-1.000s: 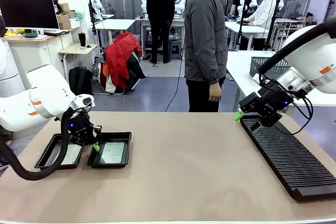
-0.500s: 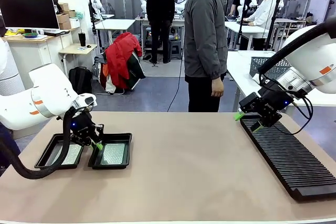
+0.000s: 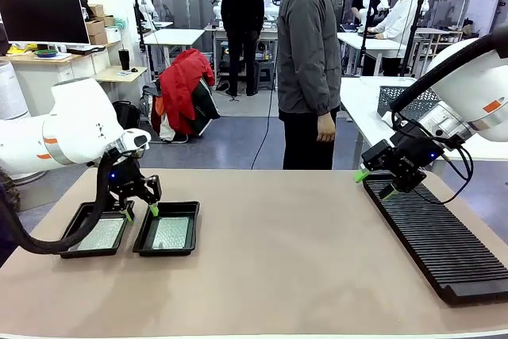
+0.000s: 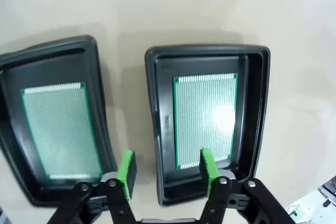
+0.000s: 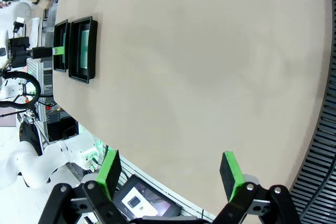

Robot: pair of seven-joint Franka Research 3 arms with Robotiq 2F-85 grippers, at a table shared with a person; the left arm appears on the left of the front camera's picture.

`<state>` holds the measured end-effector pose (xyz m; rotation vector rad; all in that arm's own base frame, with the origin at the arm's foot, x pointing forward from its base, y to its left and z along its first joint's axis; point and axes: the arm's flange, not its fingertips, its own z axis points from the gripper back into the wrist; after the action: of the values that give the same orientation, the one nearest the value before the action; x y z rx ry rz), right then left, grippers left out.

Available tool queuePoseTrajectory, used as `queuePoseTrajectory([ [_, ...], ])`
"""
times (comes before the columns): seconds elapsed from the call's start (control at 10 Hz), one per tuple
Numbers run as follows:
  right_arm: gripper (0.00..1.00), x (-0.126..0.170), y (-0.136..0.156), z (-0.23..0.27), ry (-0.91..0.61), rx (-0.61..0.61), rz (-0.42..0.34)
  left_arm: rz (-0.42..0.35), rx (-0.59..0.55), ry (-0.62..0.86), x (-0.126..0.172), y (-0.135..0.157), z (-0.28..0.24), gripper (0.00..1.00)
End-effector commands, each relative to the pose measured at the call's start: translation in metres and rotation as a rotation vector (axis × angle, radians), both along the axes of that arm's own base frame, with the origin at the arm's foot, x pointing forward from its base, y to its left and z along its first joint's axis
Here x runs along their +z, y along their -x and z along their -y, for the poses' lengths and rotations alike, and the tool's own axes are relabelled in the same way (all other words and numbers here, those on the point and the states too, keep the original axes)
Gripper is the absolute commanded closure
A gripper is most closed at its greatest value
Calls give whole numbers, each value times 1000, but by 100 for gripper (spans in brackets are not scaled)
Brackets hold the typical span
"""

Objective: Inspect and transfer BCBs to ESD trays.
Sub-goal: Pick up the ESD tray and place it on the left side of the table.

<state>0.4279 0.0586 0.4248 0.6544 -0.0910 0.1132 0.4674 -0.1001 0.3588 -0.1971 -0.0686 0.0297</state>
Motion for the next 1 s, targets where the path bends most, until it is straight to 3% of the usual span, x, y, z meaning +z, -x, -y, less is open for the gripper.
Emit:
queuePoseTrajectory([
  [0.0, 0, 0, -1, -1, 13, -13, 0, -34, -7, -80, 30, 19, 3, 4],
  [0.4, 0, 0, -1, -1, 13, -13, 0, -32, -18, -161, 91, 52, 7, 0],
  [0.9, 0, 0, -1, -1, 13, -13, 0, -21, -8, -152, 145, 66, 10, 0],
])
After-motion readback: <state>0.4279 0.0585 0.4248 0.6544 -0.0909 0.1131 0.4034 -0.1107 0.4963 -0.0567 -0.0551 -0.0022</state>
